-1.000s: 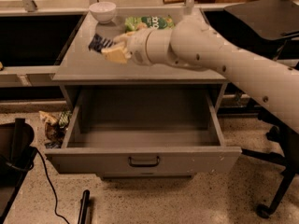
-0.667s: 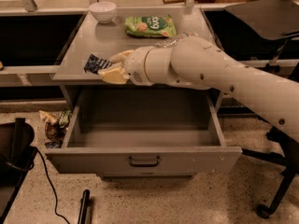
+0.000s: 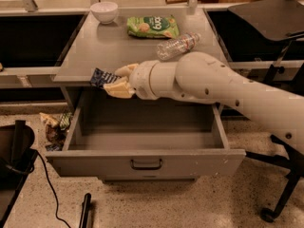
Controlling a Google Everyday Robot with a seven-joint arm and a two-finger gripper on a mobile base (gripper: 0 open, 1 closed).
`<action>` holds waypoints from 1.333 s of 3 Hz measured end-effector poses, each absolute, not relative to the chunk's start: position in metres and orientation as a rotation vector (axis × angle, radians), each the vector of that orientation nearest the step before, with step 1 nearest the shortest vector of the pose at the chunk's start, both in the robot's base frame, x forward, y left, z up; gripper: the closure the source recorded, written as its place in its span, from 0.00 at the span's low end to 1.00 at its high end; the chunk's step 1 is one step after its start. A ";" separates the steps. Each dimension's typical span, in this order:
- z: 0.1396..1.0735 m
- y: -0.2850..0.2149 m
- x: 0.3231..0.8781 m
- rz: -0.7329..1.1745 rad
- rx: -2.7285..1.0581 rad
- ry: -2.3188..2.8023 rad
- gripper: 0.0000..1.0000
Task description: Place rxbar blueberry into top drawer
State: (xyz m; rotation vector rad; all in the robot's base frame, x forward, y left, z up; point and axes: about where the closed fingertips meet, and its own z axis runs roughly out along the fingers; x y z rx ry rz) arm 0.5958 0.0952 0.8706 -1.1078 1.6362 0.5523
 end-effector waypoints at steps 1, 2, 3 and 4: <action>0.825 0.081 0.579 0.575 -1.070 1.702 1.00; 0.783 0.074 0.570 0.623 -1.036 1.765 1.00; 0.742 0.071 0.571 0.683 -0.993 1.825 1.00; 0.711 0.068 0.582 0.715 -0.963 1.879 1.00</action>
Offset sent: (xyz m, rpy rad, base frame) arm -0.0359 -0.0349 -0.1398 0.0371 0.2273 -0.0699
